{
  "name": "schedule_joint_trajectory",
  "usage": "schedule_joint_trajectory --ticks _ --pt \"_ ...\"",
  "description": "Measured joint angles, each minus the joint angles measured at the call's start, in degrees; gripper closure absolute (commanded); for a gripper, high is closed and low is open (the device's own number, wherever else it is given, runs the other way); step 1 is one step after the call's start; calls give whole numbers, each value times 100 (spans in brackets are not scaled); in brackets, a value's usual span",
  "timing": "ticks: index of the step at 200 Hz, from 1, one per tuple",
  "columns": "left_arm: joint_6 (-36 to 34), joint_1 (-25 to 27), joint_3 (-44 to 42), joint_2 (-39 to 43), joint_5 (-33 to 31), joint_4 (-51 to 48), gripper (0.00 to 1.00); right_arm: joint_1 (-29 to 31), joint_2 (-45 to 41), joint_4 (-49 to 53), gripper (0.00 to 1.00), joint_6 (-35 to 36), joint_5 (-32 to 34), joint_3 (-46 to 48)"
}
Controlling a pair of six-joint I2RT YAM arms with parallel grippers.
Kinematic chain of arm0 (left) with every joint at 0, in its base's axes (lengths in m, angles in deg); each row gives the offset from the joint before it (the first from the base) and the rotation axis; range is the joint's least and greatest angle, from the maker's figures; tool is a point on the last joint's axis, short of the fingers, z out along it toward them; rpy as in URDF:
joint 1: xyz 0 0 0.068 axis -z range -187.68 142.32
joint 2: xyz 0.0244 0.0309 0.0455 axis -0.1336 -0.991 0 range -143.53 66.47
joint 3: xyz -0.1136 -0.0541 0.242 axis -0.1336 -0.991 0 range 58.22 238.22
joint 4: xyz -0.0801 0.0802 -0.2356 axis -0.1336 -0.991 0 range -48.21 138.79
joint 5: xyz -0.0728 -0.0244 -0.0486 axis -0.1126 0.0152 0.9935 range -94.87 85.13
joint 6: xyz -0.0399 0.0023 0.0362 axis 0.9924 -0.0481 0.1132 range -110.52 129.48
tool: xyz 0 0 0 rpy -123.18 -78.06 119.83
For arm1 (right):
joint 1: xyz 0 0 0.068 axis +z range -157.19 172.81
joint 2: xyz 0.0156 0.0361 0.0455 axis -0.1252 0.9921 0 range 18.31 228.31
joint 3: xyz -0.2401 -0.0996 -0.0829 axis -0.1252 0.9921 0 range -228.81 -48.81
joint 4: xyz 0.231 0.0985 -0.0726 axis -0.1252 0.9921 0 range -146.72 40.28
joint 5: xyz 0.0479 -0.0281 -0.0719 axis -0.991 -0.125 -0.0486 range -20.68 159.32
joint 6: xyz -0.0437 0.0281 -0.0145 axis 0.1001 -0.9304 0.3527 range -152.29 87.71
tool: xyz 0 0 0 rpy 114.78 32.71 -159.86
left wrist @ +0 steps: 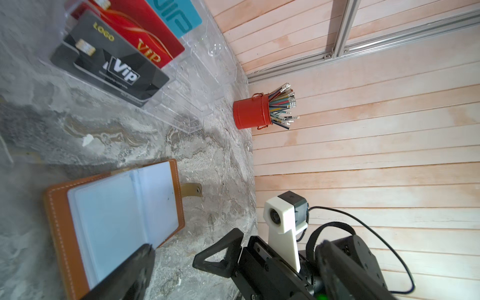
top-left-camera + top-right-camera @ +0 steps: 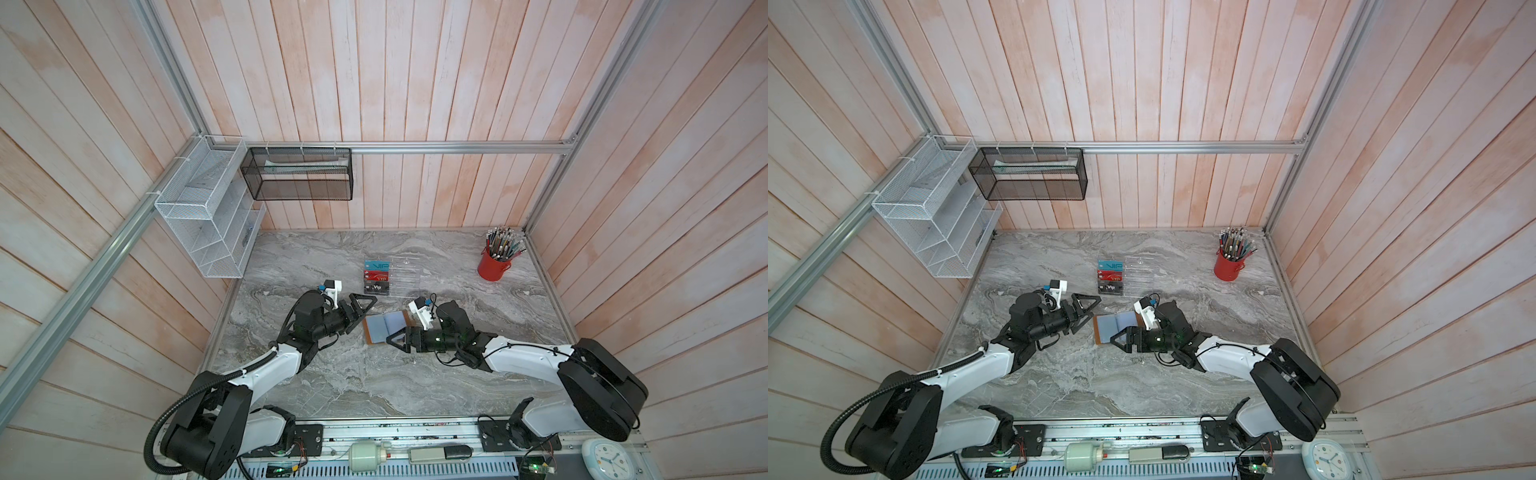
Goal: Take the credit cards out of the card holder
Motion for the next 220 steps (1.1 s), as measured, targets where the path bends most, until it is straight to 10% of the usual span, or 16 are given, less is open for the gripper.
schedule_joint_trajectory --ticks 220 --pt "114 114 271 -1445 -22 208 0 -896 1668 -1384 2 -203 -431 -264"
